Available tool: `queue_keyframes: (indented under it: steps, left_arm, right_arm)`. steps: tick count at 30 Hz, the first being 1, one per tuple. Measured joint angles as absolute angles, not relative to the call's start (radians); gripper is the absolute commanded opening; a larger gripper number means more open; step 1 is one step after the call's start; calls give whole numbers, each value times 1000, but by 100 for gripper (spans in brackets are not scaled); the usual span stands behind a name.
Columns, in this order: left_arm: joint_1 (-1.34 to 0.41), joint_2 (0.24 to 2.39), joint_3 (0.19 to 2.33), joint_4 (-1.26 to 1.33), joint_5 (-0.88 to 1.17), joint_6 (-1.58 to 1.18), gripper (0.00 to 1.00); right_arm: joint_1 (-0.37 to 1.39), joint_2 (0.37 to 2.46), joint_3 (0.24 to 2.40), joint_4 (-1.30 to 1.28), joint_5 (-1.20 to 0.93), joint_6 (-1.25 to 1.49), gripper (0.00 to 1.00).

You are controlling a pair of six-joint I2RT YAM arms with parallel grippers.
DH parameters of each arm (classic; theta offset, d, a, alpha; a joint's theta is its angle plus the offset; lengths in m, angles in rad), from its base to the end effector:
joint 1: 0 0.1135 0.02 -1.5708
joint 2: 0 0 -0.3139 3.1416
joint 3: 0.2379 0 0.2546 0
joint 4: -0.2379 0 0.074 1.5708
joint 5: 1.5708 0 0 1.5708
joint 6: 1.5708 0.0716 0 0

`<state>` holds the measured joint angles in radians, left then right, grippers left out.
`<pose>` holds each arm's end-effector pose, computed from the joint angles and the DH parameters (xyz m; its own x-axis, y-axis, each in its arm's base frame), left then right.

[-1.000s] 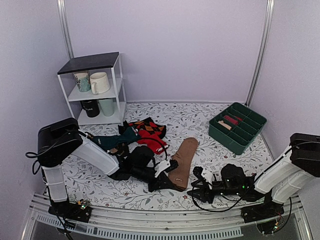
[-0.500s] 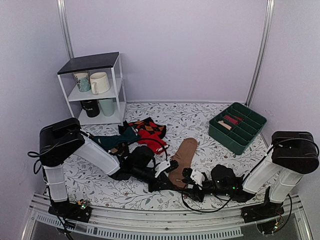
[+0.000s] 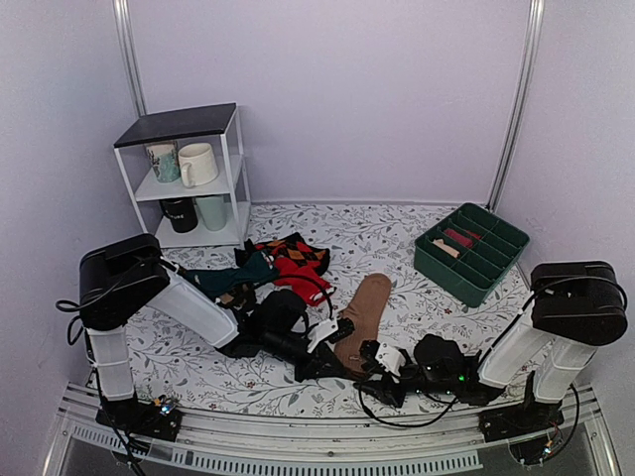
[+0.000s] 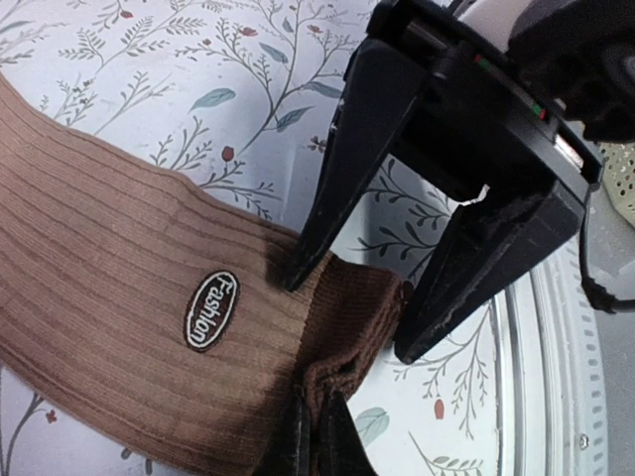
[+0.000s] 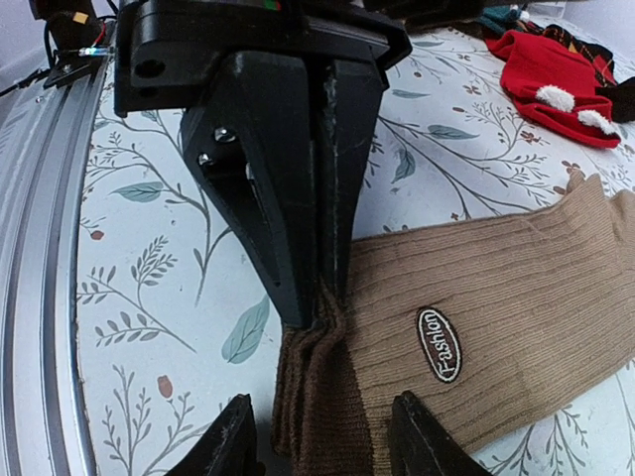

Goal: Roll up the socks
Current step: Roll a pair of socks at the center of the board.

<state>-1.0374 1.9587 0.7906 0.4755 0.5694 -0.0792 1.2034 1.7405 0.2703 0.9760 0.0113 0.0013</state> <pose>0.1672 -0.3591 0.1142 -0.3977 0.5425 -0.7399 0.9076 0.1142 -0.4041 0.1034 0.2664 0.1137 -0.1716 -0.4422 -0.8804 -0.9294 0.3690 -0.0042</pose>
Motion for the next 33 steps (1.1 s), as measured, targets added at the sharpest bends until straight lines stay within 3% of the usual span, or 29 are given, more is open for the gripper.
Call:
queue_keyframes:
  steps: [3,6,8,10,12,15,16,17,18,22,25,33]
  left_arm:
    - [-1037,1959,791,476,571,-78,0]
    - [-1037,1959,791,476,576,-78,0]
    - [-1037,1959,791,476,580,-76,0]
    - [-1037,1959,789,477,581,-75,3]
    - [-1037,1951,781,480,575,-73,22]
    - [-1038,1907,742,482,535,-62,28]
    - [-1038,1880,719,481,508,-58,38]
    - [-1038,1846,689,482,476,-51,62]
    - [-1039,1811,662,484,448,-36,70]
    - [-1063,1613,522,541,282,39,75]
    - [-1103,1514,470,598,201,137,73]
    - [-1180,1486,398,692,145,318,70]
  right_arm:
    - [1209,1745,273,976,41,16,37]
    - [1211,1756,282,976,64,27,7]
    - [1211,1762,292,972,79,38,0]
    - [1210,1763,297,968,86,52,0]
    - [1210,1763,299,964,89,70,0]
    - [1210,1762,300,958,75,107,0]
    - [1210,1761,300,955,67,125,0]
    - [1208,1759,301,951,58,142,0]
    - [1206,1755,301,946,46,155,0]
    - [1195,1733,303,907,-48,220,0]
    - [1164,1721,308,877,-164,286,0]
    - [1034,1716,372,737,-402,508,0]
